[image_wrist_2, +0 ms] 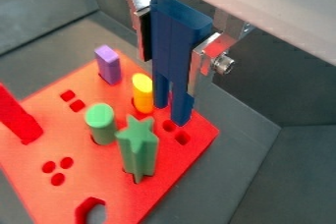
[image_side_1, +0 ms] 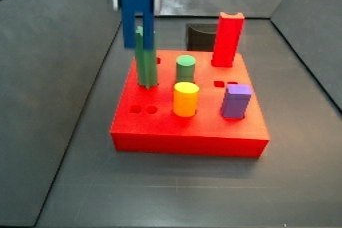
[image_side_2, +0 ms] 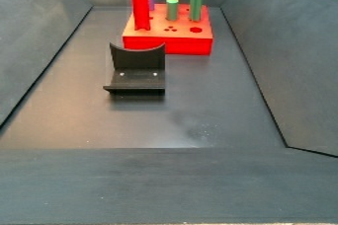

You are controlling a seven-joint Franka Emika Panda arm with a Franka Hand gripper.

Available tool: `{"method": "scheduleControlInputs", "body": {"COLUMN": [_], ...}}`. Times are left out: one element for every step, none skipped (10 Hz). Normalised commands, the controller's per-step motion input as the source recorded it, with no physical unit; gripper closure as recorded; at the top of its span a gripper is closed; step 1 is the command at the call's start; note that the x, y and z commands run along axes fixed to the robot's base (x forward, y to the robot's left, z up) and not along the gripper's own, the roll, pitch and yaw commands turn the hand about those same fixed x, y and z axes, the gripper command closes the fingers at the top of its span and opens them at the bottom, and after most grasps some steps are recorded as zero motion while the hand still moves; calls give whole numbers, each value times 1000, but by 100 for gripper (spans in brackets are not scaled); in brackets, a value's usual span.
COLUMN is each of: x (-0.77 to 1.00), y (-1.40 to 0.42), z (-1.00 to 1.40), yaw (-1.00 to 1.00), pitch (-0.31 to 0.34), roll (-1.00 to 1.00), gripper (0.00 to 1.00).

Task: Pick up the square-circle object. Move up. Rotate the square-circle object. Move to above the board. Insert the square-circle object.
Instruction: Insert the square-circle object.

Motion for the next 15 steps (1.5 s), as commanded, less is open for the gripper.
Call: {"method": "scheduleControlInputs", "body": {"x": [-3, 0, 0, 0, 0, 0, 66, -91, -6, -57, -51, 106, 251, 280, 97], "y": [-437, -331, -140, -17, -14, -89, 0, -123, -37, -20, -157, -129, -126, -71, -74], "z": [-634, -546, -580, -600, -577, -520, -363, -146, -3, 0, -114, -160, -94, -49, 0], "yaw": [0, 0, 0, 3, 77, 71, 0, 0, 0, 0, 0, 20, 77, 111, 43], "pitch": [-24, -20, 0, 0, 0, 0, 90, 0, -61, -90, -213, -290, -370, -466, -500], "roll": [83, 50, 0, 34, 109, 187, 80, 131, 6, 39, 190, 317, 321, 259, 246], "gripper": [100, 100, 100, 100, 100, 100, 100, 100, 100, 100, 100, 100, 100, 100, 100]}}
